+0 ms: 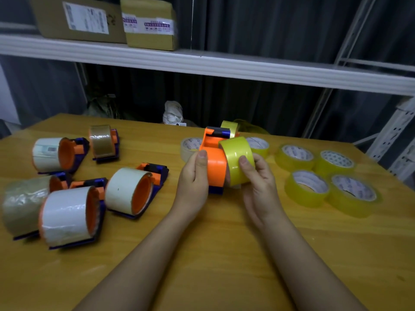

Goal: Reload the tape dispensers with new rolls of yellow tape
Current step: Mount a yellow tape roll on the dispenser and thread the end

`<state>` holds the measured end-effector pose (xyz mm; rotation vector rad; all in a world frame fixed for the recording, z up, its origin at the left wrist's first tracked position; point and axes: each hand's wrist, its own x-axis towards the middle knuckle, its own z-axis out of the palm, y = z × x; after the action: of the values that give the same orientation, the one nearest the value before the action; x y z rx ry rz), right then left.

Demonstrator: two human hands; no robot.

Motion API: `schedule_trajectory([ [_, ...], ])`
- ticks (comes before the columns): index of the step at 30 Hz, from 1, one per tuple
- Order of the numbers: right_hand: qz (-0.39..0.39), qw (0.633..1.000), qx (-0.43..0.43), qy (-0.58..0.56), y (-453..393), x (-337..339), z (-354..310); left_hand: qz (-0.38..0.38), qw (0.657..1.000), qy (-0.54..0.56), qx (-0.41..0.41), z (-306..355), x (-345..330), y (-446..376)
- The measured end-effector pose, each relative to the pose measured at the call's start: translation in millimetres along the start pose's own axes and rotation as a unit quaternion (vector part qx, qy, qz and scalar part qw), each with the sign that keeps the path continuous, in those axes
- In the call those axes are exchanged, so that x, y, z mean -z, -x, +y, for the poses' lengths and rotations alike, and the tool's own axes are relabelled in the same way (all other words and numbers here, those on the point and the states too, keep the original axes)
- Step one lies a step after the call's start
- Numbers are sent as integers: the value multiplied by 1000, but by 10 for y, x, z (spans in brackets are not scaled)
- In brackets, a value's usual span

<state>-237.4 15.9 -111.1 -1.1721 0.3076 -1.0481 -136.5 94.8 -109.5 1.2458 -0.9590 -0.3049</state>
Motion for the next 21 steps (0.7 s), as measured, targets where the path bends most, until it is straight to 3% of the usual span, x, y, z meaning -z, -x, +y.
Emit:
schedule_trajectory([
  [7,-47,997,-31,56,30,8,99,4,1000,12,-7,8,14,13],
  [10,-70,985,13,158,43,8,107,-10,998,48,28,34,13,20],
  [14,-82,974,41,210,87,-25,167,-55,991,101,66,37,-13,27],
  [21,-114,973,39,195,112,-33,123,-78,991,94,59,118,16,22],
])
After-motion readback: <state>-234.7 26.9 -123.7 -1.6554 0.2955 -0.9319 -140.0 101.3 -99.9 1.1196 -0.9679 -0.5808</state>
